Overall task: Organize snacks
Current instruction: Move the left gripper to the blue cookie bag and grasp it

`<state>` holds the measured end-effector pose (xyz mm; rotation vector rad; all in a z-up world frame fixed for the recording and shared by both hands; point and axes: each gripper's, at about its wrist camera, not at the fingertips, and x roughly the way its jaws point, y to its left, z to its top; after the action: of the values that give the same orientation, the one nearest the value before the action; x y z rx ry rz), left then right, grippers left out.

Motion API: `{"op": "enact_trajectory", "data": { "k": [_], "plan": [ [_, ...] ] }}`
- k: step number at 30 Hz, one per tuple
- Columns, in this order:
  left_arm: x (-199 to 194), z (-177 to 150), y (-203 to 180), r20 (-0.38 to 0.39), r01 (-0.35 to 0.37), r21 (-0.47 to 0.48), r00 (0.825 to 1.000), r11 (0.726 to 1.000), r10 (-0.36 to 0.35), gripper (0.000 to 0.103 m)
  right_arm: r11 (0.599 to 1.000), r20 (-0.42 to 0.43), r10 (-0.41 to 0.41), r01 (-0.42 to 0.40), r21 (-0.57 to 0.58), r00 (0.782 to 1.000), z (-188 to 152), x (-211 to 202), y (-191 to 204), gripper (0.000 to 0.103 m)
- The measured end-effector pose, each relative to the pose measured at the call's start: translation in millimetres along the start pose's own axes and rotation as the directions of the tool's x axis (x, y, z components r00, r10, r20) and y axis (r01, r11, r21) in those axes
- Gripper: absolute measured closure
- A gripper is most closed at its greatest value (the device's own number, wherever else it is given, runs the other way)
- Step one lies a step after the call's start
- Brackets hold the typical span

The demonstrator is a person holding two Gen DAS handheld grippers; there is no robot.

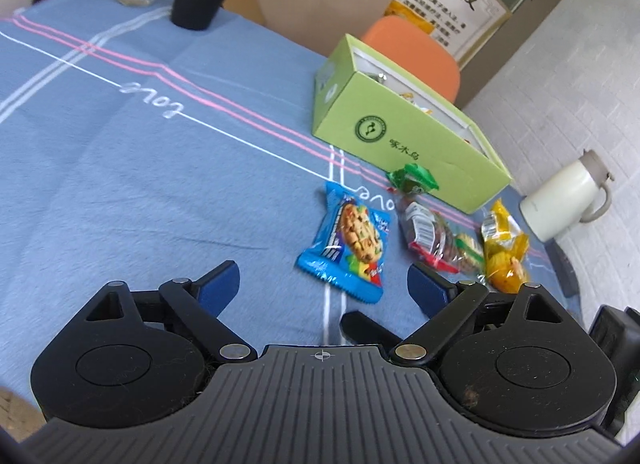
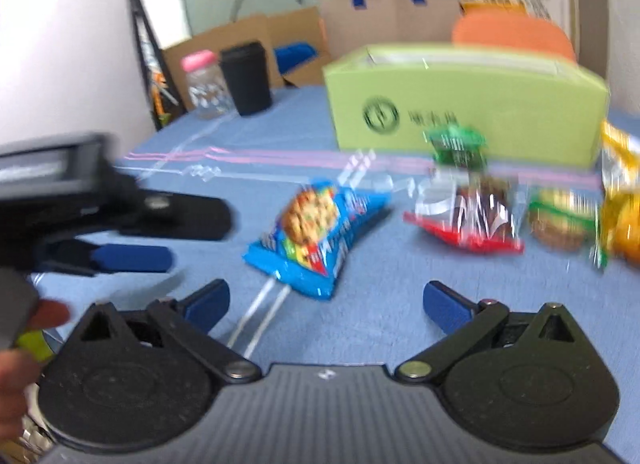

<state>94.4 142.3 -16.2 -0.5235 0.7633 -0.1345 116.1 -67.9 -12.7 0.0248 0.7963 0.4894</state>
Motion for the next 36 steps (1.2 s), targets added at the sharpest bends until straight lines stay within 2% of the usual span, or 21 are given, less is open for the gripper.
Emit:
{"op": "enact_trajectory", "data": {
  "k": [3,7,8,13,17,21,29,36],
  "plan": [
    [-12.9,-8.3,-2.4,0.023,0.008,0.016,1.000,1.000,-0.008,0.023,0.999,0.015,-0.018,0.019,-0.049,1.000,-5.2,-0.8,5.5,0.001],
    [-26.3,-19.2,-5.1,0.044,0.004,0.040,0.999,0.999,-0.005,0.023,0.982,-0.032,-0.097,0.091,-0.166,0.995,-6.2,4.7,24.0,0.001],
    [-29.1,-21.7,-4.3,0.046,0.011,0.040,0.999,0.999,-0.013,0.023,0.982,-0.030,-0.101,0.094,-0.165,0.994,-5.7,3.1,25.5,0.001],
    [-40.9,-29.2,1.4,0.059,0.039,0.044,0.997,0.998,-0.041,0.022,0.988,0.085,-0.075,0.085,-0.128,0.994,-2.8,-28.3,33.2,0.001],
    [-43.7,-32.4,6.8,0.058,0.053,0.040,0.997,0.998,-0.056,0.022,0.986,0.099,-0.094,0.106,-0.131,0.991,-2.4,-37.8,38.6,0.001],
    [-43.1,-31.9,10.8,0.056,0.059,0.034,0.997,0.998,-0.061,0.021,0.990,0.095,-0.077,0.088,-0.111,0.992,-3.6,-40.8,38.3,0.001],
    [-36.3,-16.7,21.0,0.061,0.083,-0.017,0.995,0.996,-0.082,0.020,0.974,0.123,-0.071,0.095,-0.204,0.990,13.8,-37.5,53.3,0.001],
    [-32.1,22.8,25.7,0.095,0.042,0.016,0.995,0.999,-0.043,0.020,0.979,0.104,-0.061,0.080,-0.187,0.993,19.2,-21.9,40.1,0.000]
  ]
}}
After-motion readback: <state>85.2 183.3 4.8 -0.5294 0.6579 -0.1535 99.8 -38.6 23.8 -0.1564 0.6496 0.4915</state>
